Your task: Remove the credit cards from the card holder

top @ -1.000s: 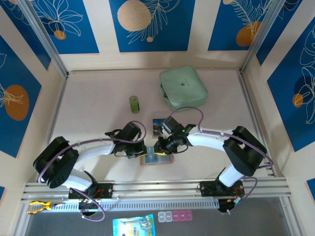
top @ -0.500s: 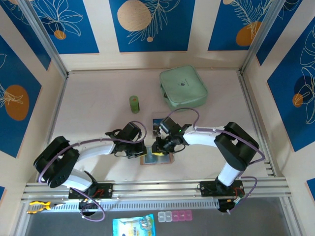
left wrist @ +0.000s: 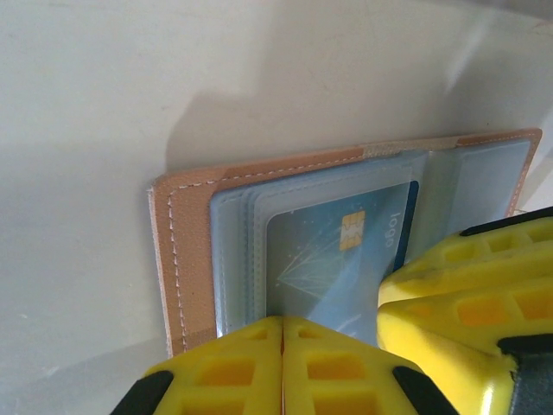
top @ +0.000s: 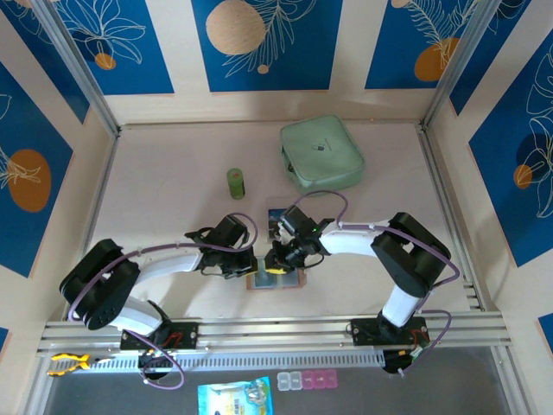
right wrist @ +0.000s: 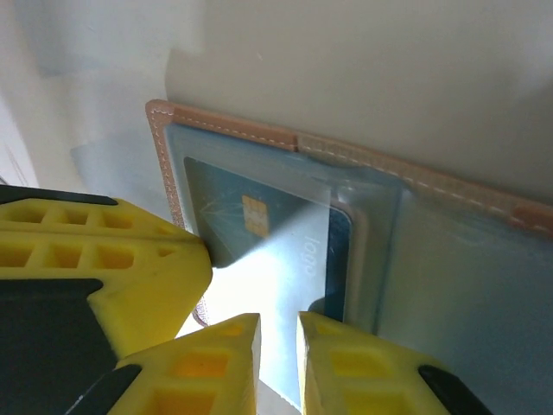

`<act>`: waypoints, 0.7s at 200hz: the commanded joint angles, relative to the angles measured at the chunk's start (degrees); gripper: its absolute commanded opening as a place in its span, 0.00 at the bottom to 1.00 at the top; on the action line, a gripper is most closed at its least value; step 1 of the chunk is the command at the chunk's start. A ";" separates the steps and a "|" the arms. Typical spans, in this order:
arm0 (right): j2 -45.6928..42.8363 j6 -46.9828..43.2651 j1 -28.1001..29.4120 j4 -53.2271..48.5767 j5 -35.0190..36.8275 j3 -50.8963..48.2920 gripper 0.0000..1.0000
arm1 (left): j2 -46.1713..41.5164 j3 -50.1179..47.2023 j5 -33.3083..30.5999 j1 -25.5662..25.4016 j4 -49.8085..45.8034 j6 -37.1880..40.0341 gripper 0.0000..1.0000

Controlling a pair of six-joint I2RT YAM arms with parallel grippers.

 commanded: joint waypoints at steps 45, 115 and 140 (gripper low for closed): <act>0.11 0.08 -0.18 -2.42 0.98 0.20 0.24 | 0.91 -0.04 0.27 0.40 -1.70 0.97 0.07; -1.38 -0.26 -0.17 -3.13 0.97 0.97 0.26 | -2.22 1.88 -0.07 0.41 -4.46 1.55 0.11; -2.19 -0.10 -0.18 -2.85 0.97 0.94 0.26 | -2.34 1.00 -0.26 0.42 -4.53 1.42 0.11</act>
